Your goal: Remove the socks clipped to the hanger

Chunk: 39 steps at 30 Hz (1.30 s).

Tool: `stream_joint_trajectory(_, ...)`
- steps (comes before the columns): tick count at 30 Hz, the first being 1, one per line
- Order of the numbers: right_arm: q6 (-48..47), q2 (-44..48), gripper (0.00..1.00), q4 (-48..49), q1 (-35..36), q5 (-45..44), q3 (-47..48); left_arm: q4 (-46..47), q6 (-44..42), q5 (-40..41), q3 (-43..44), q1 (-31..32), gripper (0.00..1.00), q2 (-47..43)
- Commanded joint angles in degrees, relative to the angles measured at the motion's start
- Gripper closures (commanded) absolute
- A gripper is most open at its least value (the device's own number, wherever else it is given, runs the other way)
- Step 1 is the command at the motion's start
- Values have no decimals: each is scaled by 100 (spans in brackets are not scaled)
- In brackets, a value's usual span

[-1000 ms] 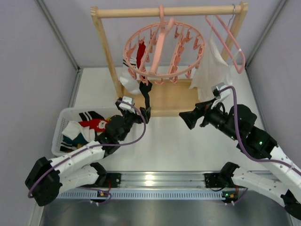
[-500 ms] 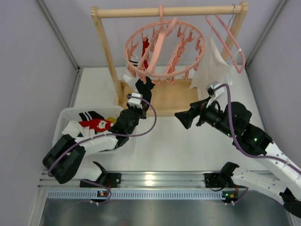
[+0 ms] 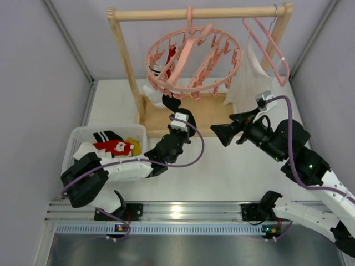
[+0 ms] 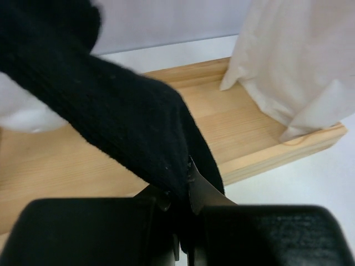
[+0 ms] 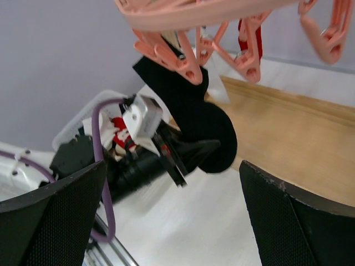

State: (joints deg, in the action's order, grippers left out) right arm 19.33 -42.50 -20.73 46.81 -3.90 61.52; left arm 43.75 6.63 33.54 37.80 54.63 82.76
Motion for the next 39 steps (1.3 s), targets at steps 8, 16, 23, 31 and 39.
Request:
stream_joint_trajectory(8,1,-636,4,-44,-40,135,1555,-340,-1014,2104,1895,1444,100,1302)
stream_joint_trajectory(16,-535,-1796,37,-1398,170,-198,3023,-340,-1586,2526,2828,1911,100,2068)
stream_joint_trajectory(23,-1203,-2376,41,-1838,399,-787,3270,-341,-1577,2587,2882,1955,100,2218)
stream_joint_trajectory(31,-1581,-2728,41,-1671,417,-1077,3314,-349,-1577,2579,2812,1990,100,2165)
stream_joint_trajectory(39,-1634,-2869,41,-1601,417,-2016,3384,-349,-1569,2544,2820,2016,100,2174)
